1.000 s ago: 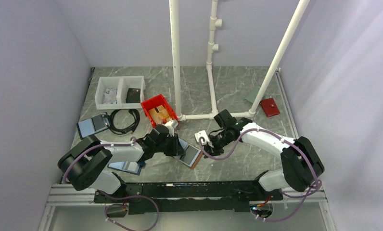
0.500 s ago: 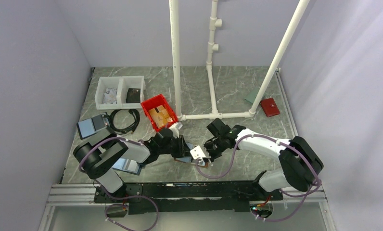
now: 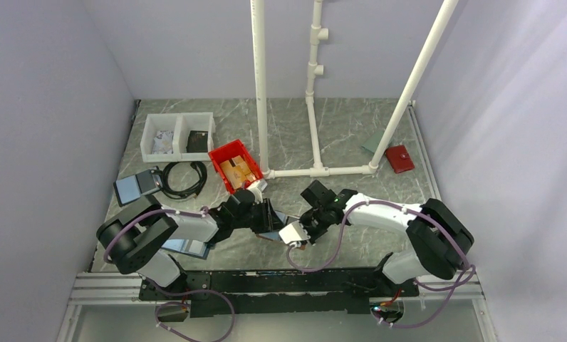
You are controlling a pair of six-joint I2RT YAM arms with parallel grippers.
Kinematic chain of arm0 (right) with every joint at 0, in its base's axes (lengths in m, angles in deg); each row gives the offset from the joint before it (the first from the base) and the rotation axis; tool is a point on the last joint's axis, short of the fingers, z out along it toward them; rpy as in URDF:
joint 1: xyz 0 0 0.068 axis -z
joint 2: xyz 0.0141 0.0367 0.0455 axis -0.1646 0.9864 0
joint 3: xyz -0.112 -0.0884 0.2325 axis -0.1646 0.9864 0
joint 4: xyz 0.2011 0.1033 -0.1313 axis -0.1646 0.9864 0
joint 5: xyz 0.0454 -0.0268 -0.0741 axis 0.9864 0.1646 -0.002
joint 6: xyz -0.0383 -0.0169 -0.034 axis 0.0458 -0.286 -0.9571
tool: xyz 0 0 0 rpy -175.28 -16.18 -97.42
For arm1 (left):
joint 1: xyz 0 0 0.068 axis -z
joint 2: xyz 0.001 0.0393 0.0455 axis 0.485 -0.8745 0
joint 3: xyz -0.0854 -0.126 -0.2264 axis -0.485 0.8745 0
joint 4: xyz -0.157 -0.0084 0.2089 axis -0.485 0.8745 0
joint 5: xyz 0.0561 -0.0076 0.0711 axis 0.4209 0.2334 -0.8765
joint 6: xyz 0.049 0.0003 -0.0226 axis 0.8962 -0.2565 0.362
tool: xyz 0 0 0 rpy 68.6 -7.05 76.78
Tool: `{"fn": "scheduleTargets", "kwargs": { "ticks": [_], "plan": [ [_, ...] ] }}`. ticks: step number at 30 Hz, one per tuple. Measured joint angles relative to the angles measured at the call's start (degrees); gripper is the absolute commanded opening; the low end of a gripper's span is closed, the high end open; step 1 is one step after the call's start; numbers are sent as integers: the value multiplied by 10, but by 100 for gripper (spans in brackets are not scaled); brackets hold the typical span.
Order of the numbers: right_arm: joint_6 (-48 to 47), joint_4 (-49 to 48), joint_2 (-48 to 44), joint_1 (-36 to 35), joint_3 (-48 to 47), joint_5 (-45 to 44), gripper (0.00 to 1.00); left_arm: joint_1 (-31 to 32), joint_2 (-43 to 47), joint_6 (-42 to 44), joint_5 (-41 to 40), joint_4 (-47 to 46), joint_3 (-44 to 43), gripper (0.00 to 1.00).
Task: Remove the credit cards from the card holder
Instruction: Remove the credit card from the card holder.
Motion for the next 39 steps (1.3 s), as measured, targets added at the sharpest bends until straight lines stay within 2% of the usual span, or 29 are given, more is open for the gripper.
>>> {"fn": "scheduleTargets", "kwargs": {
  "ticks": [14,24,26,29,33,39],
  "plan": [
    [-32,2,5,-36,0,-50,19,0,-23,-11,5,-10,-6,39],
    [-26,23,24,-68,-23,-99,26,-3,-41,-13,21,-26,-14,37],
    [-20,23,27,-70,-26,-104,28,-3,-45,-13,22,-30,-14,34],
    [-12,22,30,-72,-28,-108,31,-4,-46,-14,22,-30,-14,25],
    [-5,19,31,-73,-30,-110,34,-9,-51,-12,20,-24,-13,1],
    [0,14,31,-73,-31,-111,36,-13,-52,-15,25,-41,-5,0]
  ]
}}
